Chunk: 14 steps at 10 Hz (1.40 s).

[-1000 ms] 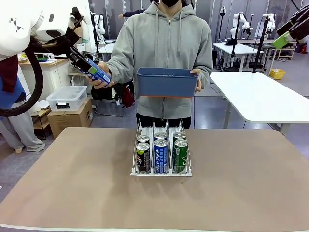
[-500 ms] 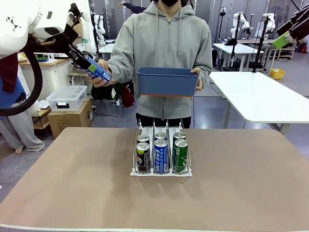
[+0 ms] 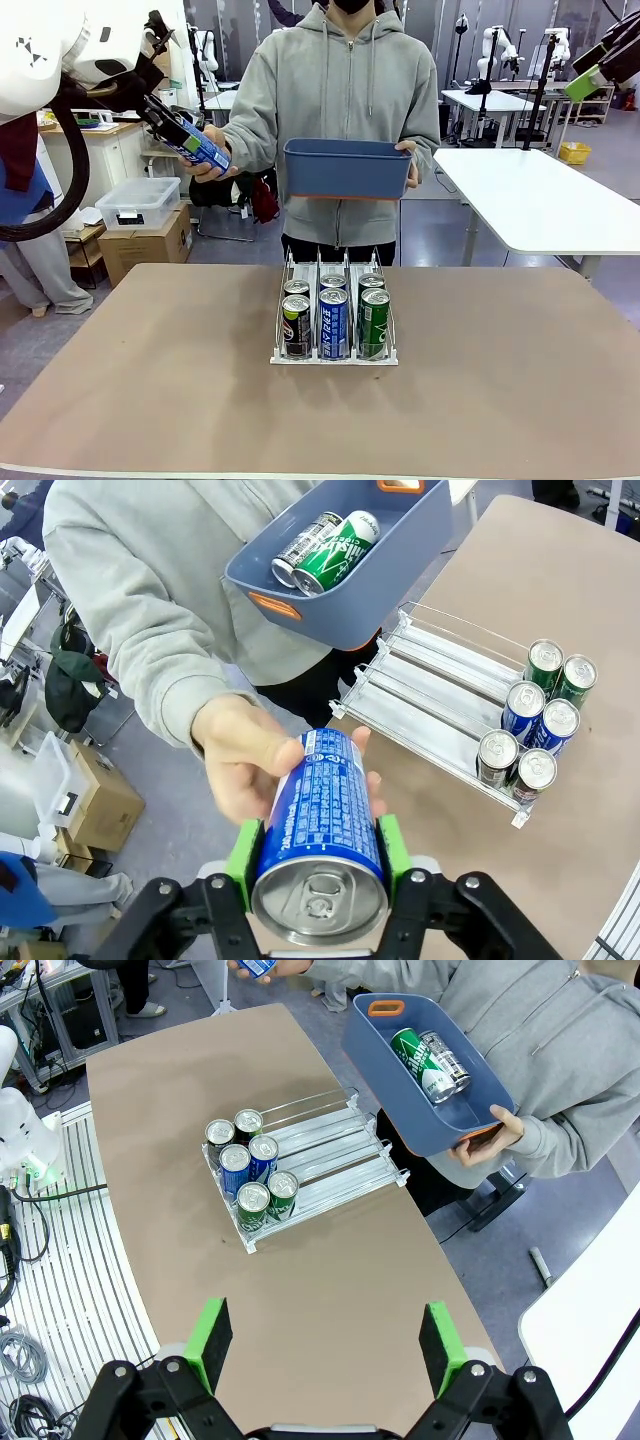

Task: Fill the beverage cans into the dispenser.
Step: Pick up the Ionic drink handed by the human, then place the picked Ionic drink in the line of the Automatic Can Dispenser with the same cans.

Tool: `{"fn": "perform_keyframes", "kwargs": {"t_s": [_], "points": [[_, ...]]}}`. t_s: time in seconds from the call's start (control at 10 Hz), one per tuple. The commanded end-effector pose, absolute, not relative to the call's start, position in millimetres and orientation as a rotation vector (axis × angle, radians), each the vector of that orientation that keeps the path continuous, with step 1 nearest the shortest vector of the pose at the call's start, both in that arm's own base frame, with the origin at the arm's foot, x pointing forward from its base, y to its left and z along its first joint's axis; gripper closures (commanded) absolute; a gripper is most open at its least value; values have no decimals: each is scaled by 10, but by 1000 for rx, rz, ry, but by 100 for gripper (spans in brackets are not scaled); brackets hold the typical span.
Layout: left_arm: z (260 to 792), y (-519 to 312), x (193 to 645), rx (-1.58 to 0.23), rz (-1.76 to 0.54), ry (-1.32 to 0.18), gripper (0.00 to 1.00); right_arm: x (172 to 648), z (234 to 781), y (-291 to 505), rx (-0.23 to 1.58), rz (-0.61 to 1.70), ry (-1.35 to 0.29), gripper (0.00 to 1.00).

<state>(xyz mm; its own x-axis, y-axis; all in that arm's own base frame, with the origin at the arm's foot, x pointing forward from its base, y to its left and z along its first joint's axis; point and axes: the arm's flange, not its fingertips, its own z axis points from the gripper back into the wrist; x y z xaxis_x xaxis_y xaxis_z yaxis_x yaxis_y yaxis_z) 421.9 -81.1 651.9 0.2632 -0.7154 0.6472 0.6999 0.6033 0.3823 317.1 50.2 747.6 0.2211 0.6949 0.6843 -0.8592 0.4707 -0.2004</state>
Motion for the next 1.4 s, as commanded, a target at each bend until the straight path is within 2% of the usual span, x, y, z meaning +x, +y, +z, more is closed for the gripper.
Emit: {"fn": "perform_keyframes", "kwargs": {"t_s": [0.0,1.3], "points": [[6536,-776,4231,24,-963,-888,57,3179,7467,506,239,1095,-801,0],[6536,-776,4231,24,-963,-888,57,3179,7467,506,239,1095,-801,0]]}}
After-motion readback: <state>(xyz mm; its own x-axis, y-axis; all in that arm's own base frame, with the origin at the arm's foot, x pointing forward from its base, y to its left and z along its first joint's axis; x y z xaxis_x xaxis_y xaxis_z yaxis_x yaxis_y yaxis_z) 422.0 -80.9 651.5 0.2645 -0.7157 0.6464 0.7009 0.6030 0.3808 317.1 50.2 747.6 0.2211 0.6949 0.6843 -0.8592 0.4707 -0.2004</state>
